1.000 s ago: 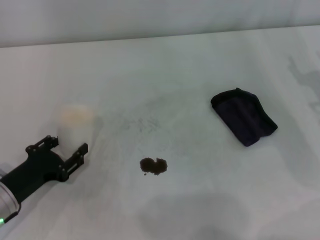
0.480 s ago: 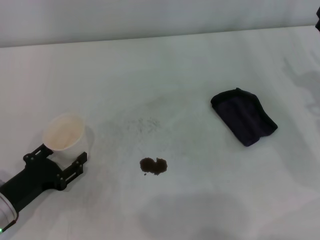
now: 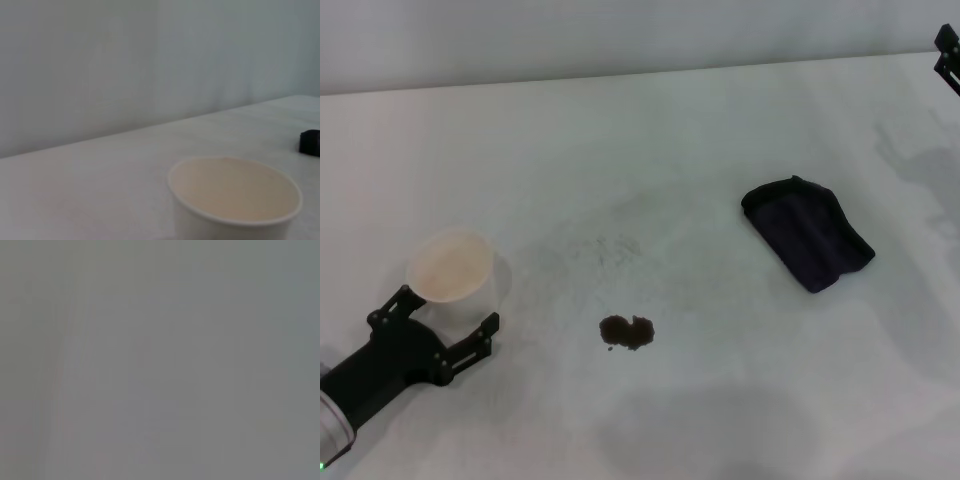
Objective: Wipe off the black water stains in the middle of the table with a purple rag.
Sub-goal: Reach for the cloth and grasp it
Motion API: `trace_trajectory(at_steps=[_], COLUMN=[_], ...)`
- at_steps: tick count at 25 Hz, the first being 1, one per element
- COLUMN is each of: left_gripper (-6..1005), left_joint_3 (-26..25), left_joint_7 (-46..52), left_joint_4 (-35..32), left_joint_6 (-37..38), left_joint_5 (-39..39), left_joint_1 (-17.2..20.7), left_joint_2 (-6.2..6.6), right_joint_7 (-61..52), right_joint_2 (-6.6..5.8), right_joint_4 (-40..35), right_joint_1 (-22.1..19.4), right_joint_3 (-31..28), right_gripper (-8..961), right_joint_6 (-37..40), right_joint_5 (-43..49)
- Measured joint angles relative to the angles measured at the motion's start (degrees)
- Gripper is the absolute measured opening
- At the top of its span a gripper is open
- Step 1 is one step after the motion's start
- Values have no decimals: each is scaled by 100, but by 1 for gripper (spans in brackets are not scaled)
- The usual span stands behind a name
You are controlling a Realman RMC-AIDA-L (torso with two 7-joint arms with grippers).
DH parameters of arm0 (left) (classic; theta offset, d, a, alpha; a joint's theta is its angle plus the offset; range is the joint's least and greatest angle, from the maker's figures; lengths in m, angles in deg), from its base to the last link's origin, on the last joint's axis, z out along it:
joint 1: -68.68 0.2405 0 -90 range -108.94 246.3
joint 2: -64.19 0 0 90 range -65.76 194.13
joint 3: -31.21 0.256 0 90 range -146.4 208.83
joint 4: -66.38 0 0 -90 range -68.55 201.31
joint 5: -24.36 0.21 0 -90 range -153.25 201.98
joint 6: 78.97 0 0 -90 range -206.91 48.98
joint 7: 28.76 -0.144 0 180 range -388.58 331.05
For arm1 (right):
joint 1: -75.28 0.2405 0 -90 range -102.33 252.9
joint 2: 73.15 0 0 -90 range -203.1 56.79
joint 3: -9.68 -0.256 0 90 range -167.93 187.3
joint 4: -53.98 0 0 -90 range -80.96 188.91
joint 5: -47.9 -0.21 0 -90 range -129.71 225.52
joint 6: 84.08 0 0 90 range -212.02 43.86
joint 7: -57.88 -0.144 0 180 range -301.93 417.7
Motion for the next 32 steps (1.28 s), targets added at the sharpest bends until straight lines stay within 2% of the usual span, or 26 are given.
trace_trajectory(at_steps=[2, 13, 21, 29, 31, 32], left_gripper=[892, 892, 893, 893, 892, 892], left_joint_3=[3, -37, -48, -50, -50, -50], left_joint_7=[-46, -397, -780, -765, -764, -763], left_joint_4=[13, 18, -11, -38, -46, -61], left_joint_6=[-62, -776, -1381, -1414, -1412, -1410], left_joint_5=[9, -121, -1262, -2389, -2668, -2780], left_joint_1=[51, 850, 1496, 1466, 1423, 1398], left_joint_2=[0, -9, 47, 86, 100, 106], right_joint_7=[5, -6, -275, -2359, -3273, -3972], right_joint_2=[-1, 3, 17, -38, -101, -178], right_joint_4=[32, 150, 283, 820, 1129, 1349], right_joint_1=[-28, -68, -126, -379, -478, -528], right_joint_3=[36, 284, 541, 889, 1046, 1150], right_gripper=[870, 870, 869, 869, 869, 869], right_joint_6=[-3, -24, -27, 138, 406, 631], right_joint_5=[-1, -1, -1, 200, 294, 448])
